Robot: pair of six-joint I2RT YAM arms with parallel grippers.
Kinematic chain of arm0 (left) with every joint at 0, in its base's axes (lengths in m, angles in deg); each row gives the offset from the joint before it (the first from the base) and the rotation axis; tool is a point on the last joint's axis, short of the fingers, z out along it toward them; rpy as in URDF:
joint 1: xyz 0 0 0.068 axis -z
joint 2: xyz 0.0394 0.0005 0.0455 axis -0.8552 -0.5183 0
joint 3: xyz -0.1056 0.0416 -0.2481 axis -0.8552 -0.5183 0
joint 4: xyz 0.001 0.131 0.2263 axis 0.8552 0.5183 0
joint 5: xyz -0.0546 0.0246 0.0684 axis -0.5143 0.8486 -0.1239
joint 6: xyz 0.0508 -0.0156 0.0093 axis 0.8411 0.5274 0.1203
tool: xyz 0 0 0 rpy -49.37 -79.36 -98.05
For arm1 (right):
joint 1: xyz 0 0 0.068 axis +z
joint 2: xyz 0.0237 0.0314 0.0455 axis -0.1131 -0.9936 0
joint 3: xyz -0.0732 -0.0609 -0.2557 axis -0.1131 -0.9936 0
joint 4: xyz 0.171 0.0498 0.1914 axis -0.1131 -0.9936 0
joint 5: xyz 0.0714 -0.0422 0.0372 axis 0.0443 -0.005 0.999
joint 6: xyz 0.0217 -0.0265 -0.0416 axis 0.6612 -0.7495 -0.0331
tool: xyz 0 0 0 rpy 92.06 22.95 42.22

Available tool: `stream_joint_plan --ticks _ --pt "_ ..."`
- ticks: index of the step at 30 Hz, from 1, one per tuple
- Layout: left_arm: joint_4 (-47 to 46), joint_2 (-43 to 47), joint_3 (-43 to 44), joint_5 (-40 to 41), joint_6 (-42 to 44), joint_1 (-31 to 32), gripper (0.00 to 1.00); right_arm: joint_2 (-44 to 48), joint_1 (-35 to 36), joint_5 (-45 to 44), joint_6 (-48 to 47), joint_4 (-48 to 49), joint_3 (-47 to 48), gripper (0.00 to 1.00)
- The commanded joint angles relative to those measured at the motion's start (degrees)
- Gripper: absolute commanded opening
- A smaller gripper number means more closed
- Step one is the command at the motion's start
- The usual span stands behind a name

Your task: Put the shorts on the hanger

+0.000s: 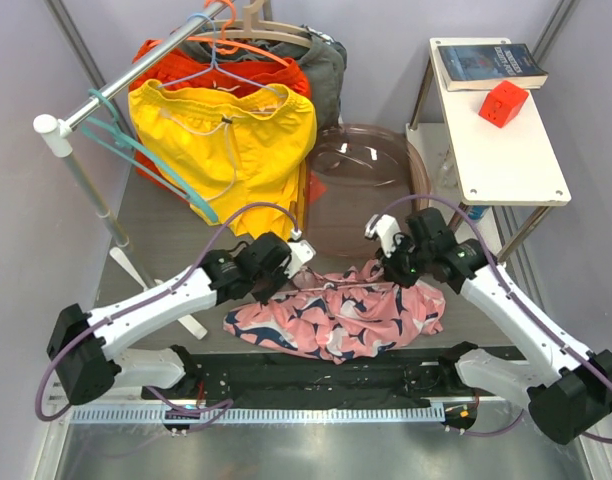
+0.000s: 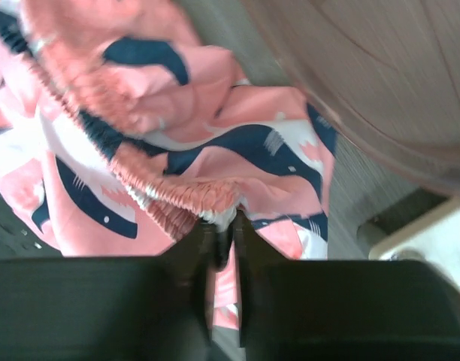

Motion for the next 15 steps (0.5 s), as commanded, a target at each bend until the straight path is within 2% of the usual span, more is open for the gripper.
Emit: stream_joint_plan --ticks 1,2,3,4,6,7,9,10,12,15 --pt "2.1 -4.2 0.8 -0.9 1.8 -0.4 0.05 -1.7 3.6 -5.5 -4.6 1.1 -1.4 0.26" --pt "3.0 -4.5 2.0 -1.8 2.4 -0.3 0.07 -1.8 3.8 -4.8 -4.6 0.8 -1.0 0.31" --pt "3.8 -4.5 3.0 -3.0 3.2 -0.4 0.11 -2.0 3.9 -3.8 -4.2 0.3 -0.4 0.45" --pt "5.8 -4.4 4.1 -6.2 4.4 -0.4 0.18 -1.9 4.0 -3.5 -3.8 -0.1 1.1 0.48" --pt "7.0 -2.9 7.5 -7.7 7.0 -0.3 0.30 -2.0 4.0 -3.1 -3.0 -0.6 2.8 0.56" --pt "8.7 -2.2 8.8 -11.2 7.9 -0.4 0.45 -1.8 4.1 -3.1 -2.9 -1.5 4.8 0.59" --pt "10.7 -0.9 14.0 -13.6 10.4 -0.3 0.54 -1.7 4.1 -2.6 -2.9 -3.1 7.2 0.69" --pt "11.6 -0.7 16.2 -15.4 11.7 -0.3 0.64 -1.6 4.1 -2.2 -2.8 -4.7 9.7 0.73" --pt "14.0 -0.6 20.0 -16.3 13.9 -0.3 0.71 -1.3 4.1 -2.2 -2.5 -6.3 12.5 0.82" --pt "16.8 -1.0 28.4 -19.1 16.6 -0.3 0.76 -0.7 4.1 -2.2 -1.9 -7.8 17.3 0.84"
